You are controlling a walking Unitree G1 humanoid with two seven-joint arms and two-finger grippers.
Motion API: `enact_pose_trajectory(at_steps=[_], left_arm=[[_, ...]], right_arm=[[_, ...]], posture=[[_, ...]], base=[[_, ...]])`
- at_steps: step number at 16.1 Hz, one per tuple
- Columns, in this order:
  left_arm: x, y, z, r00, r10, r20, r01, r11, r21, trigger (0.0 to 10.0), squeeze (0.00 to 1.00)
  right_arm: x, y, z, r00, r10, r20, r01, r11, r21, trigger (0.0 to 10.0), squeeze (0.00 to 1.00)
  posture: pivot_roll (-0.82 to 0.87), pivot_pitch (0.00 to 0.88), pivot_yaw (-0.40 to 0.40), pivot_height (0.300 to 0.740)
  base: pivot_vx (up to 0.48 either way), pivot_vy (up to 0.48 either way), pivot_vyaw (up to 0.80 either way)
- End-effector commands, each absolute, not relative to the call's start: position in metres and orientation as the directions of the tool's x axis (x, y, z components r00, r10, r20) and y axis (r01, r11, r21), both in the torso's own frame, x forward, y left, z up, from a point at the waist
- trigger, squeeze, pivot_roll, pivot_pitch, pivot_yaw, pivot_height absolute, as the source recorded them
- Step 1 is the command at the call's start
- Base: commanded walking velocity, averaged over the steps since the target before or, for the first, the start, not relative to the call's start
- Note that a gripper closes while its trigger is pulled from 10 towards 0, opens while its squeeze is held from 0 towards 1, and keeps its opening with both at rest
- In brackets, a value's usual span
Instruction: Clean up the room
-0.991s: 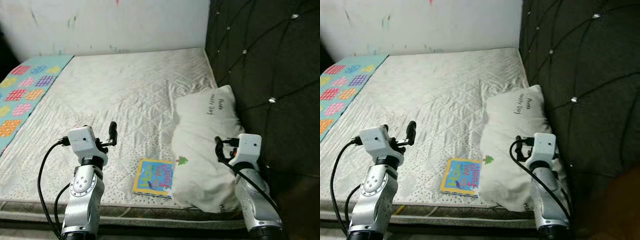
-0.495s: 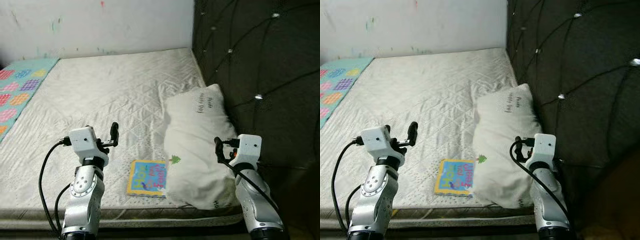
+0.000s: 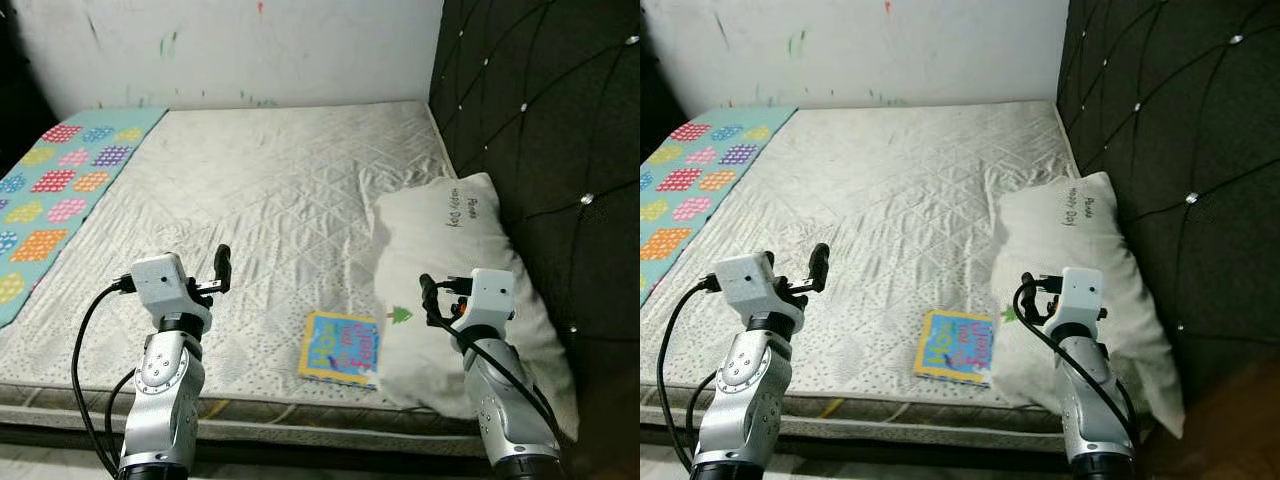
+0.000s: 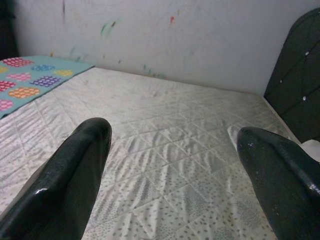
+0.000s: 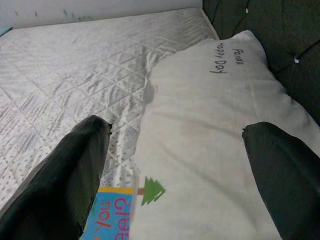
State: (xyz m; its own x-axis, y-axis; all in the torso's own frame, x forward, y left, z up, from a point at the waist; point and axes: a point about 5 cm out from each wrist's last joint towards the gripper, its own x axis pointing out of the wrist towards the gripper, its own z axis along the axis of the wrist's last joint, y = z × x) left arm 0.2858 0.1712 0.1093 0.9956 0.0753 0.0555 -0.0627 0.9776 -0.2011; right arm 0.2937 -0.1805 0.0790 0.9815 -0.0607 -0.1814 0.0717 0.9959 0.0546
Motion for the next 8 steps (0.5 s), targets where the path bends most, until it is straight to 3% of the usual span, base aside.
enact_pose_trajectory(at_steps=[1,3,8], left_arm=[[0.2867,0.1725,0.1091,0.996,0.075,0.049,-0.064,0.979,-0.193,10.0,0.00],[0.2865,0.1724,0.1089,0.996,0.077,0.048,-0.066,0.978,-0.196,10.0,0.00],[0.2863,0.1726,0.1082,0.996,0.081,0.047,-0.070,0.978,-0.198,10.0,0.00]], right_arm=[[0.2957,-0.1796,0.0809,0.982,-0.053,-0.182,0.063,0.997,0.054,10.0,0.00],[0.2961,-0.1800,0.0810,0.982,-0.050,-0.182,0.060,0.997,0.049,10.0,0.00],[0.2973,-0.1800,0.0793,0.981,-0.043,-0.191,0.051,0.998,0.038,10.0,0.00]], posture=[[-0.21,0.000,0.118,0.740],[-0.21,0.000,0.118,0.740],[-0.21,0.000,0.114,0.740]], base=[[0.000,0.375,-0.80],[0.000,0.377,-0.65],[0.000,0.379,0.00]])
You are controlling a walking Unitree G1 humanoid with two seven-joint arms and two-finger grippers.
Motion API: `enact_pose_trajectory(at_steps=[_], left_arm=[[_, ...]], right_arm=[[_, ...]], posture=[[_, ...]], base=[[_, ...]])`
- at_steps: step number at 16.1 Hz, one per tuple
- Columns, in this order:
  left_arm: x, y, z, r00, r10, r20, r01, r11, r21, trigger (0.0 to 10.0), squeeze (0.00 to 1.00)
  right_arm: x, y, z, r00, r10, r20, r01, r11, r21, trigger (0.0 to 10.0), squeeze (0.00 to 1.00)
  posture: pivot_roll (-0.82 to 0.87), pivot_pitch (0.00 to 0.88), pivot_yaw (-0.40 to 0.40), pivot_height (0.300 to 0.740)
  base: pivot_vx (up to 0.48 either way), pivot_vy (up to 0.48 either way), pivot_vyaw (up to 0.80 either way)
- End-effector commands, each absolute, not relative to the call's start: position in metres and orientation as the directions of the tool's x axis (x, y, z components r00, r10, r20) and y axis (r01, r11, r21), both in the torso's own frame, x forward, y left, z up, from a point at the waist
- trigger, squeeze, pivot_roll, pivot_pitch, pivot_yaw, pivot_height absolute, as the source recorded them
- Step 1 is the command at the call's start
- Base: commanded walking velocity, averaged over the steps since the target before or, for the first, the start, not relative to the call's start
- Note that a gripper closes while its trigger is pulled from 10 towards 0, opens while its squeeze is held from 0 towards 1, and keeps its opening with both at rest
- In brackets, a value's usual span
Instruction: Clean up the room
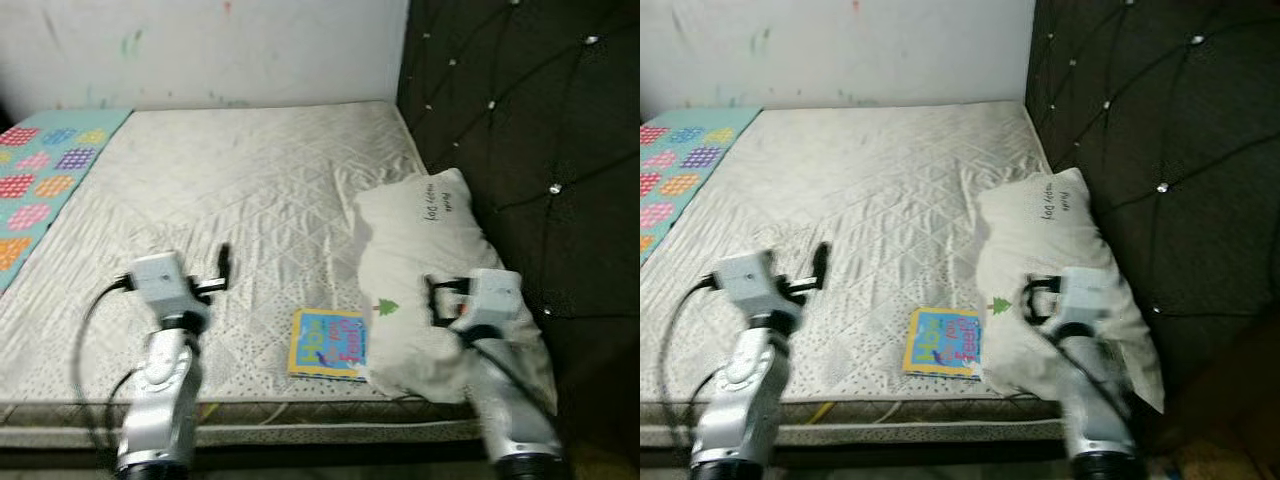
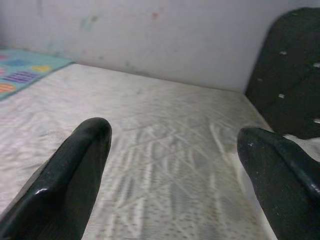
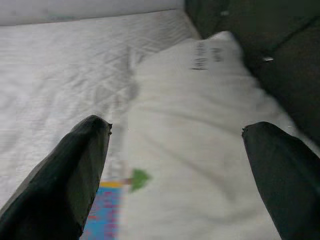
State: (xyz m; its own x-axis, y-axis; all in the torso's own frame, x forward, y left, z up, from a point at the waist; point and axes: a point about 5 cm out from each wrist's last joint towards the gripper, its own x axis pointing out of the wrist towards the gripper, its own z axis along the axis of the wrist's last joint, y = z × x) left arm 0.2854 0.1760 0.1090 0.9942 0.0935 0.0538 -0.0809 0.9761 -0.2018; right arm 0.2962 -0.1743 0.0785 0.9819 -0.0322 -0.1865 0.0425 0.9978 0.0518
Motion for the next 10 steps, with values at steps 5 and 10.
enact_pose_trajectory(at_steps=[5,10], left_arm=[[0.2862,0.1726,0.1076,0.995,0.086,0.046,-0.075,0.976,-0.204,10.0,0.00],[0.2851,0.1715,0.1061,0.995,0.087,0.040,-0.077,0.975,-0.207,10.0,0.00]], right_arm=[[0.2974,-0.1801,0.0780,0.980,-0.040,-0.193,0.048,0.998,0.038,10.0,0.00],[0.2976,-0.1810,0.0766,0.979,-0.038,-0.200,0.045,0.999,0.029,10.0,0.00]], posture=[[-0.21,0.000,0.109,0.740],[-0.21,0.000,0.109,0.740]], base=[[0.000,0.422,-0.44],[0.000,0.434,0.00]])
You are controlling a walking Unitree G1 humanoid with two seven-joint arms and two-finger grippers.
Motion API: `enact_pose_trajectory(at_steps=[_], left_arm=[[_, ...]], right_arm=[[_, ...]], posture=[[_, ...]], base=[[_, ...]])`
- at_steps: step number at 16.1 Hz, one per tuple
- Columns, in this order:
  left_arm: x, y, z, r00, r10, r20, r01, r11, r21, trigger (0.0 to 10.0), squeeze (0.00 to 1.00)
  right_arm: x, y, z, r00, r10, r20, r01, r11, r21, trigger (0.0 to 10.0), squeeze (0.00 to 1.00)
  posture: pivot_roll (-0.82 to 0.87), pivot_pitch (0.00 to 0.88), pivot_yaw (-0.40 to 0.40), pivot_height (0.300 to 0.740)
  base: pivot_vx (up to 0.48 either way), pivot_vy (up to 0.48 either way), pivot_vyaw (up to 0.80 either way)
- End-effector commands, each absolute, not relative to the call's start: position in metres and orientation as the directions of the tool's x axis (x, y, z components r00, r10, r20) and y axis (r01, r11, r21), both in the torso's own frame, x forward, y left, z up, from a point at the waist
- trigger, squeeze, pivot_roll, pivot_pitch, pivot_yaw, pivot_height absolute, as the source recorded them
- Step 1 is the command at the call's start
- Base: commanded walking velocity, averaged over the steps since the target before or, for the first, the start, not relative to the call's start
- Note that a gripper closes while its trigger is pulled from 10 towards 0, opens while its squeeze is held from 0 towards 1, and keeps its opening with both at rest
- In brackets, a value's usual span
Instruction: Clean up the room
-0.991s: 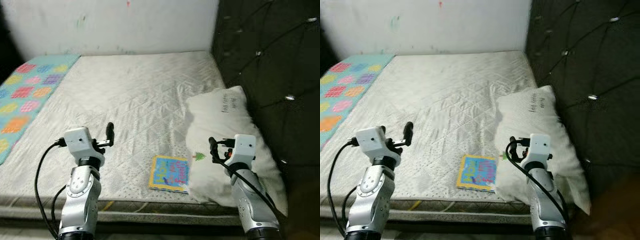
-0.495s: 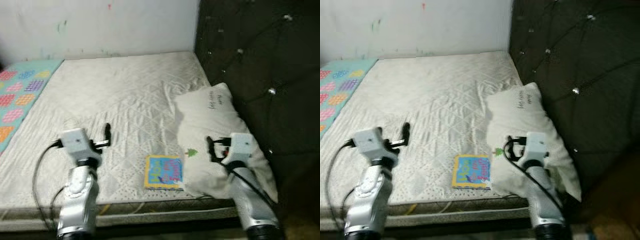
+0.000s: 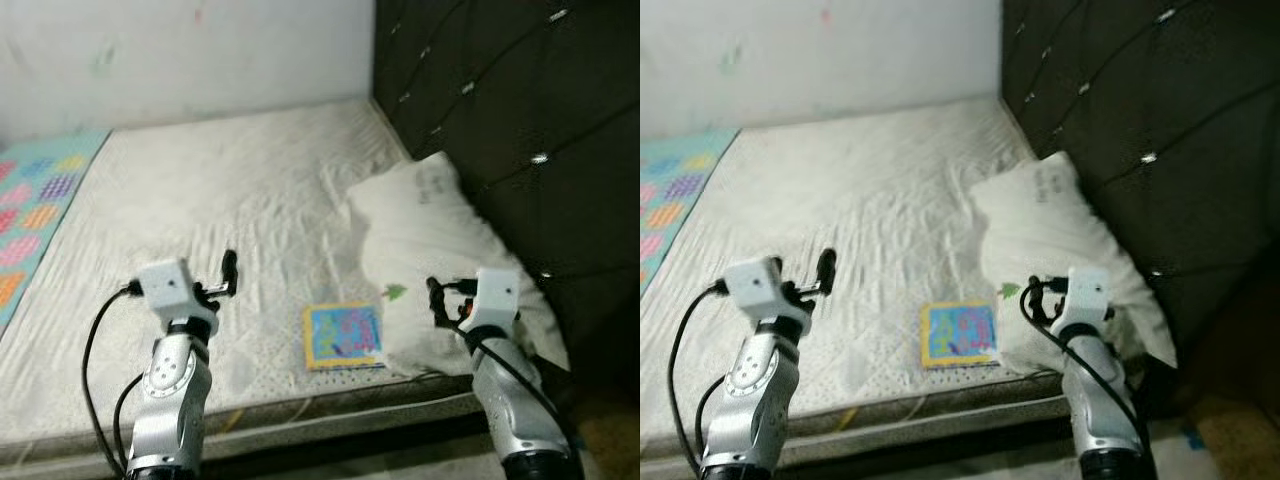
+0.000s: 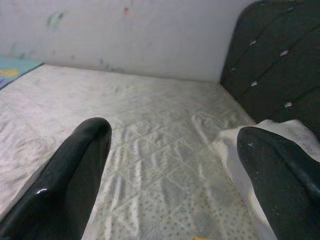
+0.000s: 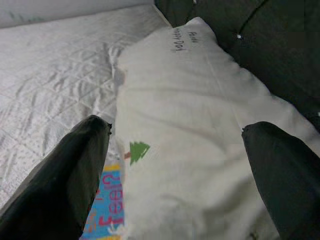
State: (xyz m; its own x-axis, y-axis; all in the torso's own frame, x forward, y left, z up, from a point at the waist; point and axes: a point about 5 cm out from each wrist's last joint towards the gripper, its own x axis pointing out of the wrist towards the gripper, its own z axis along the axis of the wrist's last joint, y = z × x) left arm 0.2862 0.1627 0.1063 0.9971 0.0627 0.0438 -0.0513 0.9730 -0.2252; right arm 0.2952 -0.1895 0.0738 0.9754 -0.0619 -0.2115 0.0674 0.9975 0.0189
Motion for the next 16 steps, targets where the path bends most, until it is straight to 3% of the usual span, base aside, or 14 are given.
enact_pose_trajectory(at_steps=[1,16], left_arm=[[0.2851,0.1715,0.1060,0.995,0.087,0.039,-0.077,0.975,-0.207,10.0,0.00],[0.2854,0.1674,0.1041,0.996,0.086,0.031,-0.077,0.973,-0.217,10.0,0.00]], right_arm=[[0.2974,-0.1808,0.0761,0.979,-0.038,-0.202,0.044,0.999,0.029,10.0,0.00],[0.2968,-0.1824,0.0740,0.977,-0.030,-0.212,0.031,0.999,0.004,10.0,0.00]], posture=[[-0.21,0.000,0.109,0.740],[-0.22,0.000,0.105,0.740]], base=[[0.000,0.446,0.00],[0.000,0.452,-0.06]])
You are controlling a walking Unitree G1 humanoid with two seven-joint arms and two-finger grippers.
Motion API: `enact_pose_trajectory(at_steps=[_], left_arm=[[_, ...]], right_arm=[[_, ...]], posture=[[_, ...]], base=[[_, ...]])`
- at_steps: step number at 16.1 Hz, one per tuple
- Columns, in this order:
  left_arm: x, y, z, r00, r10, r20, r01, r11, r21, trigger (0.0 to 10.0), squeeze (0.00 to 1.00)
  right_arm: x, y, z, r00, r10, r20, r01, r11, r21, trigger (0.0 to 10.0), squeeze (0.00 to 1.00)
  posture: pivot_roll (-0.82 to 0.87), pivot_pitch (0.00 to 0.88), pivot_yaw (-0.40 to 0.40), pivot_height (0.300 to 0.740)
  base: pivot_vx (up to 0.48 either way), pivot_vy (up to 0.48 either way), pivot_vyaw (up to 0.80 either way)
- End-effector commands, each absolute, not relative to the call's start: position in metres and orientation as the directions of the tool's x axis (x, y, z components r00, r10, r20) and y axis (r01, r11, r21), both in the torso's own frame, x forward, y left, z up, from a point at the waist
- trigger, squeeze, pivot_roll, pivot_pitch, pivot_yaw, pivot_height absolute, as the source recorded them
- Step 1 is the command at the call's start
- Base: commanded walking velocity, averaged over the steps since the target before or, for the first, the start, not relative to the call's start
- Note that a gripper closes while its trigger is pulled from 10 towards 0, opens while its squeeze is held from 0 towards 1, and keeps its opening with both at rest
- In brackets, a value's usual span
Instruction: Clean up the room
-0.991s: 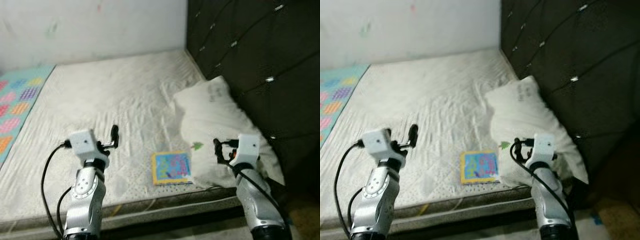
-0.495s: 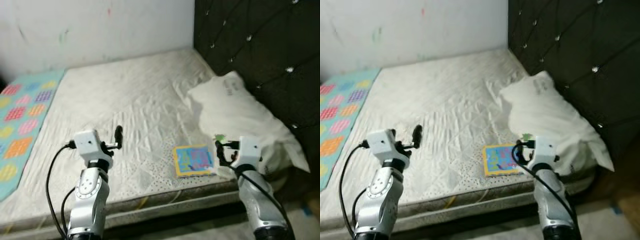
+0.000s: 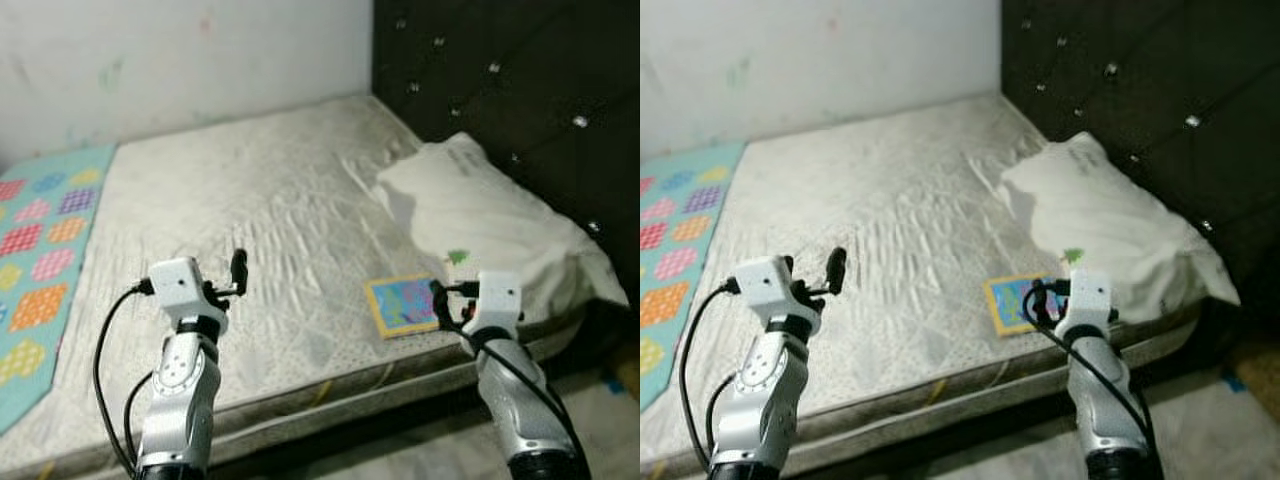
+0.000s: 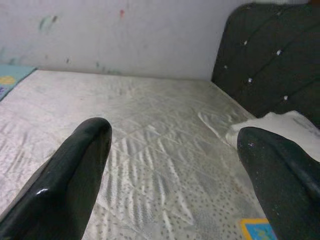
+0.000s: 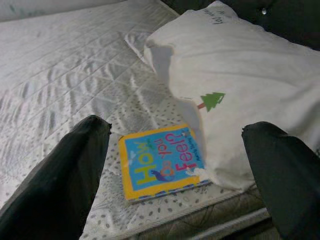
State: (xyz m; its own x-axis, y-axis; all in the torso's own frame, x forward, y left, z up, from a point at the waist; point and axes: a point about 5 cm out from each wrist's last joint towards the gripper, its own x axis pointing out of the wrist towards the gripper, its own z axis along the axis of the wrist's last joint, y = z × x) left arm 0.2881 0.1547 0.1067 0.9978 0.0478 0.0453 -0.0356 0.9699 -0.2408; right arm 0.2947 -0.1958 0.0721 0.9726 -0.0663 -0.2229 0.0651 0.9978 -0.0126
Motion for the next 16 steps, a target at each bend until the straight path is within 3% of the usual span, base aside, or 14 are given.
enact_pose_trajectory(at_steps=[1,14,16], left_arm=[[0.2854,0.1675,0.1039,0.996,0.085,0.030,-0.077,0.973,-0.217,10.0,0.00],[0.2888,0.1661,0.1057,0.996,0.079,0.042,-0.068,0.974,-0.217,10.0,0.00],[0.2885,0.1662,0.1082,0.996,0.071,0.061,-0.057,0.976,-0.209,10.0,0.00]], right_arm=[[0.2965,-0.1825,0.0736,0.976,-0.031,-0.214,0.032,0.999,0.002,10.0,0.00],[0.2985,-0.1822,0.0699,0.974,-0.028,-0.225,0.024,1.000,-0.019,10.0,0.00],[0.2998,-0.1818,0.0698,0.974,-0.023,-0.225,0.018,1.000,-0.025,10.0,0.00]], posture=[[-0.22,0.000,0.105,0.740],[-0.22,0.000,0.109,0.740],[-0.22,0.000,0.109,0.740]], base=[[0.000,0.469,0.00],[0.000,0.479,0.00],[0.000,0.000,0.00]])
